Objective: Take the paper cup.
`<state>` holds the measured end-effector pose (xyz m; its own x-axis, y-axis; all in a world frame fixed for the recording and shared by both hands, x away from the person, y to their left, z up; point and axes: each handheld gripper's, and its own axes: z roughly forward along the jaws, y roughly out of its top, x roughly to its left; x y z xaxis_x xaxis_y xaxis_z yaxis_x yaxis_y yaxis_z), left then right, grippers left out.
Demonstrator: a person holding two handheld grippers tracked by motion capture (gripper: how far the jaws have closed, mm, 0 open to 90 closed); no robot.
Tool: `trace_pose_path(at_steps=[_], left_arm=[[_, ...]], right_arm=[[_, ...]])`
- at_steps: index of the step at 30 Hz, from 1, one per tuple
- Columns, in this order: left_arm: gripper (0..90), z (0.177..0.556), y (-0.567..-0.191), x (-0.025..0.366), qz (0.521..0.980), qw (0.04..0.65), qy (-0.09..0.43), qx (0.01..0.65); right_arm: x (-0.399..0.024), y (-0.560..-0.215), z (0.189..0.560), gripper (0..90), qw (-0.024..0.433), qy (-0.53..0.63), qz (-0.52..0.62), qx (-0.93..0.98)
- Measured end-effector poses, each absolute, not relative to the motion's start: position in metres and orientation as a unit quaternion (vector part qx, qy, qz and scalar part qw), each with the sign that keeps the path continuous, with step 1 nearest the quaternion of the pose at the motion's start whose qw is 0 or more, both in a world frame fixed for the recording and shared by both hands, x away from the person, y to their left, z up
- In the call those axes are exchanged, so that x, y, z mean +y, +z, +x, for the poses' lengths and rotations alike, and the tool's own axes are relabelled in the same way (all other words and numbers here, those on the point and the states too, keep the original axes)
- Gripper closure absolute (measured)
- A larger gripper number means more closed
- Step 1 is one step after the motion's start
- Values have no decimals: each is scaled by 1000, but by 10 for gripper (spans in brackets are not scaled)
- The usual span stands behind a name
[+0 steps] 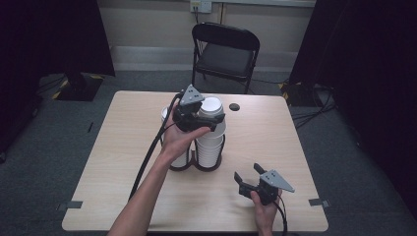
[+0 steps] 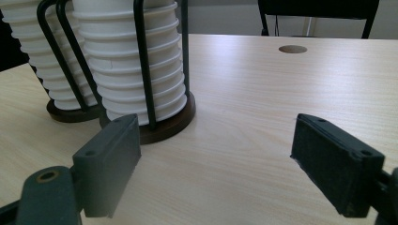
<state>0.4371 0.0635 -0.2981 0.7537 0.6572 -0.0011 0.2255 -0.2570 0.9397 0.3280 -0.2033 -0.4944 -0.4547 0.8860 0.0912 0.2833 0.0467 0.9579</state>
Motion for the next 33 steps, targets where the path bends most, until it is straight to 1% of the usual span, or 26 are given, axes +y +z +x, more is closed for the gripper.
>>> trace_pose_path(at_steps=[6, 9, 19, 33], left_arm=[[213, 433, -295, 66, 758, 548, 206, 286], [213, 431, -289, 71, 745, 568, 202, 285], [213, 421, -275, 82, 713, 598, 215, 299], [213, 408, -260, 101, 692, 627, 204, 293]], right_arm=[[-203, -494, 328, 156, 283, 533, 439, 666], [-203, -494, 328, 156, 283, 531, 439, 667], [-203, -494, 328, 156, 282, 531, 440, 667], [-203, -494, 329, 156, 282, 531, 441, 667]])
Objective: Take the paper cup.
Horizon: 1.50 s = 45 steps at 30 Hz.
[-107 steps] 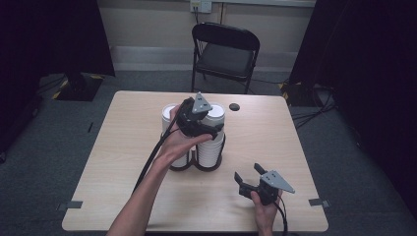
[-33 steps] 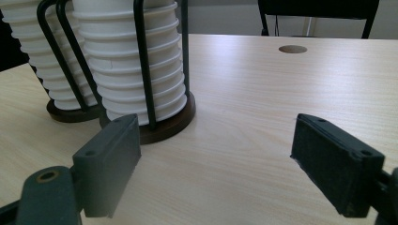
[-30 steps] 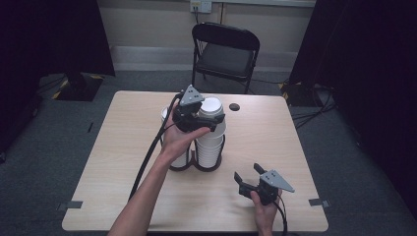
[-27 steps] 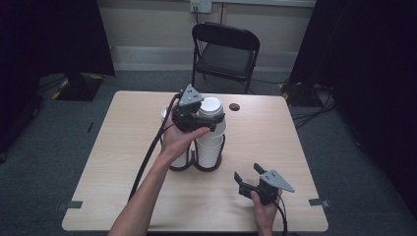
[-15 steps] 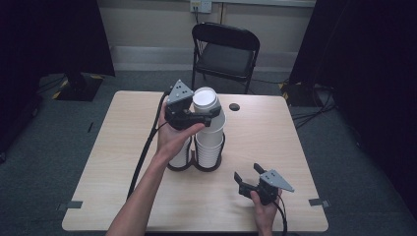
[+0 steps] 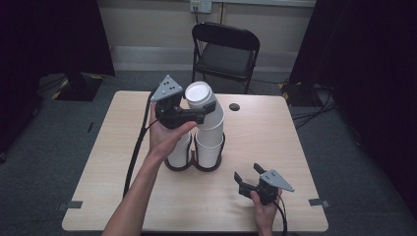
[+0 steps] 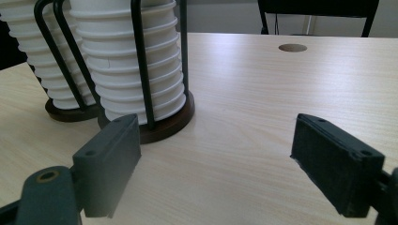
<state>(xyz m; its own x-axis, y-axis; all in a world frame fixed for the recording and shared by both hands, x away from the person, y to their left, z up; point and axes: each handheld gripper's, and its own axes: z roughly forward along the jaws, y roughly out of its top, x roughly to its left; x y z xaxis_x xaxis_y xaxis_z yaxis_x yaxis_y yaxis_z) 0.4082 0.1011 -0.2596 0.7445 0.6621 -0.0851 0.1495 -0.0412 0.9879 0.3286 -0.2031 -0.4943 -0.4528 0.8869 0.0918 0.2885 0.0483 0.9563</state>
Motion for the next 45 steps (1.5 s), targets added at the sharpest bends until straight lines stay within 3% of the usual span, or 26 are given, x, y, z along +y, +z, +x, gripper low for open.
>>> trace_pose_path(at_steps=[29, 45], left_arm=[[214, 364, -279, 134, 682, 649, 178, 286], [214, 352, -325, 143, 693, 632, 153, 312]], right_arm=[[-203, -494, 329, 159, 281, 530, 441, 668], [-202, -494, 330, 170, 280, 525, 435, 676]])
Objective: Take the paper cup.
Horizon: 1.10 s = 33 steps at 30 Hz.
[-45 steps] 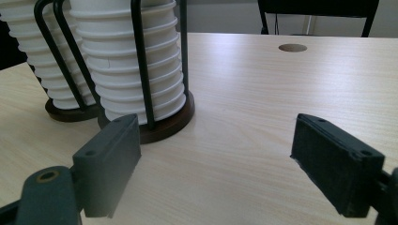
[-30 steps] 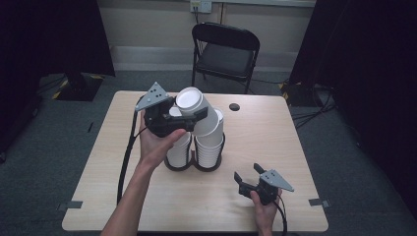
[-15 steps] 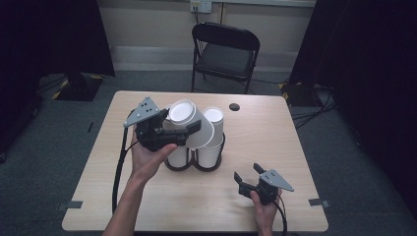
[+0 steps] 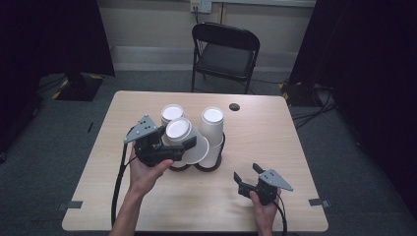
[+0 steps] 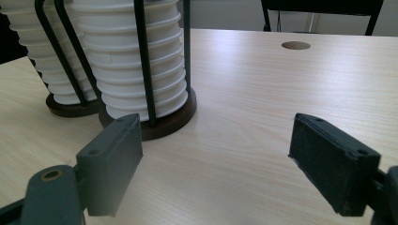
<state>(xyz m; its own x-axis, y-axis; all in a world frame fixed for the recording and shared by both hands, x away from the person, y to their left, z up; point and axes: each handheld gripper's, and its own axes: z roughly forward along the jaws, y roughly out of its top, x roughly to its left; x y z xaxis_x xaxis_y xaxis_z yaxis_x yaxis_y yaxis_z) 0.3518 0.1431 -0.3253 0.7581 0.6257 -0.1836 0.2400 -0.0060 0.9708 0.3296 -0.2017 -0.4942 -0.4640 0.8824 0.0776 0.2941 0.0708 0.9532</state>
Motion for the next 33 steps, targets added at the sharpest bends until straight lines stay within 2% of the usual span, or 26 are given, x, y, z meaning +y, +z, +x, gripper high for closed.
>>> trace_pose_path(at_steps=[3, 13, 15, 16, 21, 25, 33], left_arm=[[214, 350, -333, 143, 697, 627, 146, 315], [213, 350, -356, 144, 698, 620, 130, 335], [214, 350, -364, 144, 699, 616, 124, 341], [214, 349, -367, 144, 698, 616, 121, 345], [213, 347, -380, 147, 684, 620, 119, 366], [213, 345, -390, 150, 682, 620, 105, 375], [213, 345, -408, 153, 674, 625, 60, 390]], right_arm=[[-199, -494, 331, 215, 283, 514, 432, 685], [-184, -494, 325, 176, 284, 501, 426, 698], [-176, -494, 319, 219, 296, 500, 417, 699], [-171, -494, 318, 199, 288, 505, 412, 701], [-153, -494, 311, 361, 274, 519, 365, 723], [-147, -493, 309, 421, 251, 536, 341, 731], [-133, -490, 301, 485, 221, 569, 300, 733]])
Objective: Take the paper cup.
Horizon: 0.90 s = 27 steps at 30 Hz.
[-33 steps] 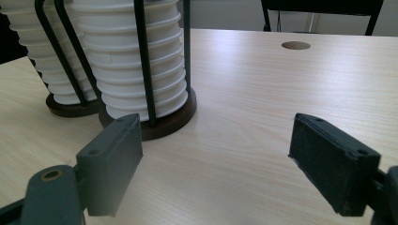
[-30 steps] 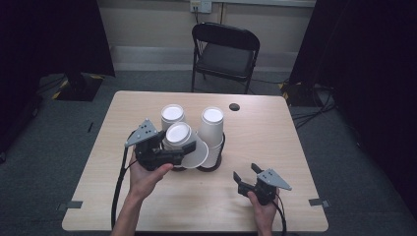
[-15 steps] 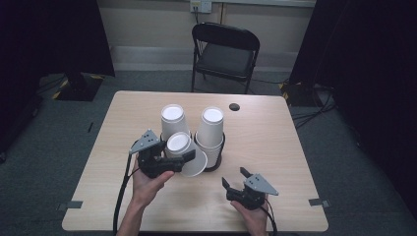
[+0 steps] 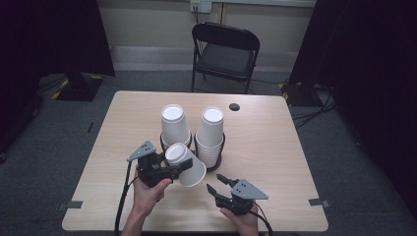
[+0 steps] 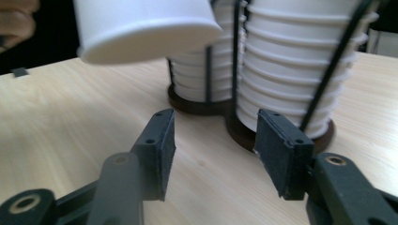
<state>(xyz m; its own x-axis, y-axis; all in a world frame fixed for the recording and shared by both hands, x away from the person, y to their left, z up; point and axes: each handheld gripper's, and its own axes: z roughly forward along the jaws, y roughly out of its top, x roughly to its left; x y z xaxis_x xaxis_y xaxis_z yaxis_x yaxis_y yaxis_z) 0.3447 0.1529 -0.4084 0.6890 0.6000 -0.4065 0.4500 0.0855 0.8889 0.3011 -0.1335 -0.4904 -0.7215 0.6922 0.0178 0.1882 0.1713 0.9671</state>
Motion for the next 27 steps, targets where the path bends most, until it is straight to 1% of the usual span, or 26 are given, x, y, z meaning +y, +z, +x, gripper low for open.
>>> trace_pose_path(at_steps=[5, 9, 15, 16, 20, 26, 27], left_arm=[[213, 344, -415, 152, 668, 629, 38, 396], [213, 343, -417, 154, 656, 645, 1, 393], [212, 342, -420, 155, 652, 646, -10, 396], [213, 342, -421, 154, 649, 647, -16, 399], [212, 341, -425, 152, 640, 653, -40, 403], [213, 340, -426, 146, 638, 659, -65, 393], [212, 339, -426, 144, 638, 658, -63, 395]], right_arm=[[-129, -488, 299, 483, 222, 584, 285, 727], [-126, -487, 297, 463, 233, 599, 270, 717], [-125, -486, 296, 450, 252, 617, 256, 700], [-124, -486, 296, 459, 261, 620, 252, 696], [-121, -484, 296, 483, 272, 628, 238, 689], [-118, -483, 297, 505, 276, 631, 226, 689], [-118, -482, 297, 513, 277, 632, 223, 689]])
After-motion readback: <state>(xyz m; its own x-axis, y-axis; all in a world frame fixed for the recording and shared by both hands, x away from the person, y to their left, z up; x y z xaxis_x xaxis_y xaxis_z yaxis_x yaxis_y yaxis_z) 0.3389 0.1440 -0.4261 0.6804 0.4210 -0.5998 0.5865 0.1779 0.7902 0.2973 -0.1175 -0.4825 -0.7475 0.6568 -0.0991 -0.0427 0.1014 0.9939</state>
